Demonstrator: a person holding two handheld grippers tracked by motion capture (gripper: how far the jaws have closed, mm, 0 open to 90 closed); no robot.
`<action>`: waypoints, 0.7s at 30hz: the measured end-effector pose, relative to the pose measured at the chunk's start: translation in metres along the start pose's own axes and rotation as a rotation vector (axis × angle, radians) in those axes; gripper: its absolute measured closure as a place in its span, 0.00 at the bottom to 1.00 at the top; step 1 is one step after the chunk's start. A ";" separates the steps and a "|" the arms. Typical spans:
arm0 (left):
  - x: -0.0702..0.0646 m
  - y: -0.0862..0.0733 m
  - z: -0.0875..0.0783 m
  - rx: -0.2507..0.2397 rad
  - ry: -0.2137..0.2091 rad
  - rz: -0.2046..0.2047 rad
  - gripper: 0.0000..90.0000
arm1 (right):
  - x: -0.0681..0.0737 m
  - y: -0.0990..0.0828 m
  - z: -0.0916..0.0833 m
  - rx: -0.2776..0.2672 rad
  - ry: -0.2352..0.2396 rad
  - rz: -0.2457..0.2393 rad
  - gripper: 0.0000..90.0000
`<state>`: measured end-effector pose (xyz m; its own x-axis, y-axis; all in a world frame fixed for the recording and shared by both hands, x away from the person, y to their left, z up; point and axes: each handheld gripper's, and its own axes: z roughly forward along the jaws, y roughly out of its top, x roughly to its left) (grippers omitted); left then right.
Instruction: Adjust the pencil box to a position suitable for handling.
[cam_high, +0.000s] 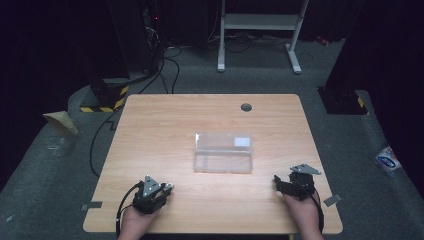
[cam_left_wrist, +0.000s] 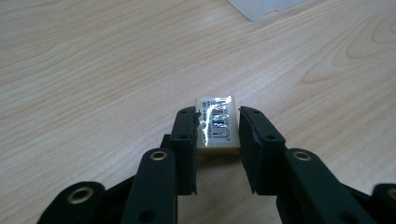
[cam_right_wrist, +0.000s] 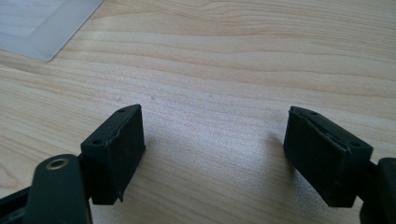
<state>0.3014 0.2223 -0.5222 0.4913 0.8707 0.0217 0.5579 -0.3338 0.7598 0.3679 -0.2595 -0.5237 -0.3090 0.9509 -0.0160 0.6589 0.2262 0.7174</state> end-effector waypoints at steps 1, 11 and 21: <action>0.001 0.001 0.002 -0.003 -0.004 -0.004 0.75 | 0.000 0.000 0.000 0.000 0.000 -0.002 0.22; 0.000 0.003 0.009 0.000 0.009 0.004 0.72 | 0.000 0.000 0.000 0.000 -0.001 0.000 0.23; -0.005 0.007 0.011 -0.008 0.019 0.029 0.75 | 0.000 -0.001 -0.001 -0.001 0.000 0.003 0.23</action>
<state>0.3100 0.2117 -0.5237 0.4945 0.8674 0.0555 0.5385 -0.3559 0.7638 0.3672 -0.2597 -0.5237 -0.3071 0.9516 -0.0138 0.6594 0.2232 0.7178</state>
